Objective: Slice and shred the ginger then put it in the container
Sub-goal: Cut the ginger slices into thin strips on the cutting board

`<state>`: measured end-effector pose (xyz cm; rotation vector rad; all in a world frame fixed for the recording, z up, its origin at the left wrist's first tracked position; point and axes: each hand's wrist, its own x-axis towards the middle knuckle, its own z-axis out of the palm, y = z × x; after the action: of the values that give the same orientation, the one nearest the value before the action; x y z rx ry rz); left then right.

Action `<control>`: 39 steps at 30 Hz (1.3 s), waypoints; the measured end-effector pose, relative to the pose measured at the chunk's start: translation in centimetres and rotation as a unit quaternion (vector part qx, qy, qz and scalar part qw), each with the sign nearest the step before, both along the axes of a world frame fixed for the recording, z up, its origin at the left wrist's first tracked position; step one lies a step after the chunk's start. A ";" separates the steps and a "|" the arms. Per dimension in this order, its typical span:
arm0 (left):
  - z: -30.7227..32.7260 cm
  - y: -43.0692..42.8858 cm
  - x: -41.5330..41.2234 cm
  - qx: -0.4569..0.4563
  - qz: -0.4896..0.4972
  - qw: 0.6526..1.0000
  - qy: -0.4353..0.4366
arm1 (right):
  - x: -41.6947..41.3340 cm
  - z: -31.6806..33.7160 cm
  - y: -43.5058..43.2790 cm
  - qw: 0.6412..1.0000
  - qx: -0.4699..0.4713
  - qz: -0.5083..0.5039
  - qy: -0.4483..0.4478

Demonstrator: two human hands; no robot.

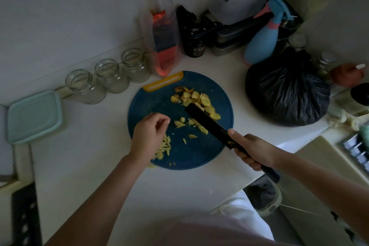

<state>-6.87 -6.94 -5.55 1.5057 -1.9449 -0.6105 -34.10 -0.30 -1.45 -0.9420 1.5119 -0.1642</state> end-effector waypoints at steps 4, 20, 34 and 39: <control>-0.2 -0.5 0.1 0.113 -0.011 0.992 -0.056 | 1.0 0.0 -0.1 0.999 -0.038 -0.013 0.024; 1.1 -0.9 -1.7 0.214 0.032 0.976 0.025 | 2.7 0.0 1.9 0.997 -0.050 -0.052 0.022; 3.3 -1.6 -1.6 0.391 0.134 0.903 0.117 | 6.0 -1.7 3.5 0.998 0.018 -0.063 0.023; 2.7 -0.3 -4.3 0.474 0.130 0.851 0.184 | 4.9 -1.1 2.4 0.995 -0.007 -0.096 0.015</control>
<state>-11.18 -7.22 -2.82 1.9446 -1.1090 -1.7473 -29.23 2.08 -2.56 -0.8126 1.6301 -0.3007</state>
